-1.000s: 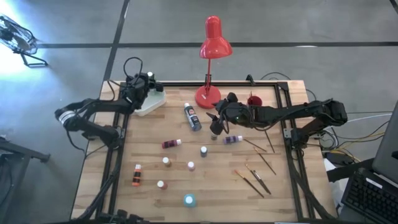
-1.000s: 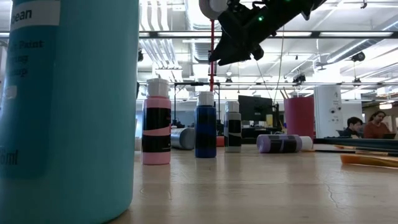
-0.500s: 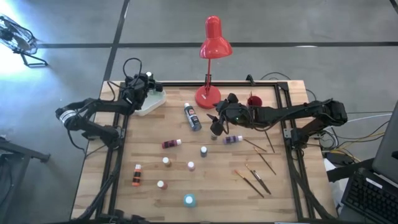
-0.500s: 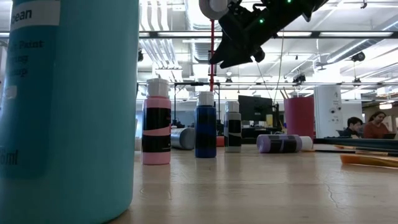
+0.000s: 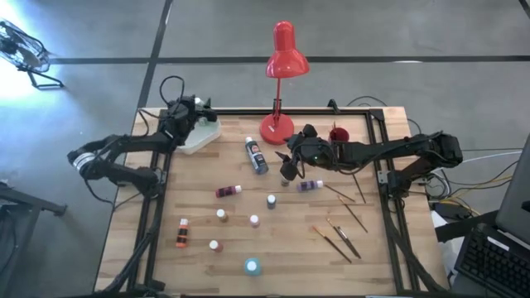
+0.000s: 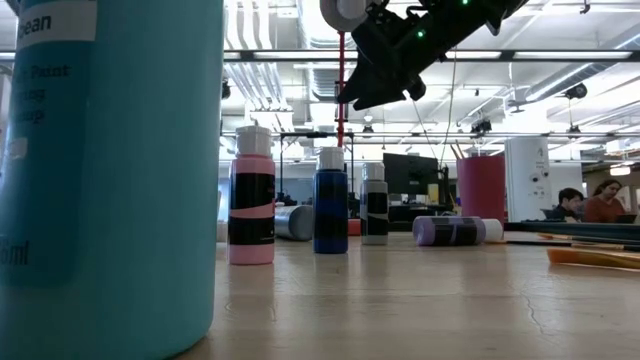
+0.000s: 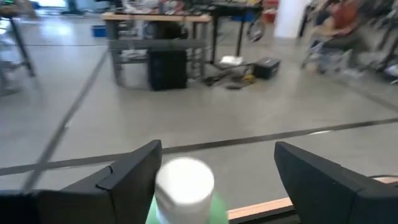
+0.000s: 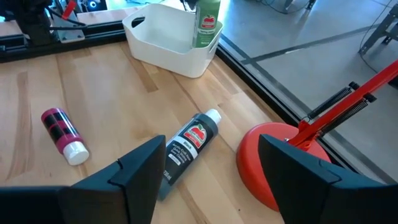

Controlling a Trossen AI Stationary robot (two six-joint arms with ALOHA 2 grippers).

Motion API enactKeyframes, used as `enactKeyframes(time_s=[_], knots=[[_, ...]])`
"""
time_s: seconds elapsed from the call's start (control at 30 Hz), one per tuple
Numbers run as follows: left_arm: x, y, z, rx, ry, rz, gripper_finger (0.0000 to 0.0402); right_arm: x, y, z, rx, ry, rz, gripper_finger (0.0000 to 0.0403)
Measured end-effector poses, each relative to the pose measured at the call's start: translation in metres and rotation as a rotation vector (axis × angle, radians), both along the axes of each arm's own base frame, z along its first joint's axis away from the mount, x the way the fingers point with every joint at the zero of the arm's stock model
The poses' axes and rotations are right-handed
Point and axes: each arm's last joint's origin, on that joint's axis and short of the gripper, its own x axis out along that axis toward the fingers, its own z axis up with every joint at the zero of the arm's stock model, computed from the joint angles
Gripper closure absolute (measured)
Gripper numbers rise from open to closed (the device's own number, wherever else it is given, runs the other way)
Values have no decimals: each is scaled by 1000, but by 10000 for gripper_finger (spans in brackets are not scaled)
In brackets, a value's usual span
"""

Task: Pick & Place Paint Supplies
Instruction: Put the black paint bottle into the white bin

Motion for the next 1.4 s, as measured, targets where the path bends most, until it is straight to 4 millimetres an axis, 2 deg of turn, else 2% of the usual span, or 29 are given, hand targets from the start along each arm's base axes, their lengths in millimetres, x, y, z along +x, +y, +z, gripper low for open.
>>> enactKeyframes(time_s=[0.3,0.4,0.5,0.6,0.7,1.03,1.23,1.4], knots=[[-26,-34,47,82,-109,-100,83,0,0,0,3,1,7,176],[-35,-50,59,71,-201,-225,86,0,0,0,-12,11,15,179],[-42,-66,66,48,-243,-430,87,0,0,0,-17,13,18,176],[-46,-79,70,18,-281,-604,87,1,0,3,-13,0,14,168],[-49,-88,73,7,-307,-689,87,2,0,5,-9,-7,11,158],[-43,-113,72,-47,-314,-841,90,2,0,7,25,-36,-7,136],[-31,-129,64,-58,-297,-888,116,3,1,8,47,-47,24,130],[-26,-144,66,-47,-297,-935,133,5,1,10,61,-85,21,141]])
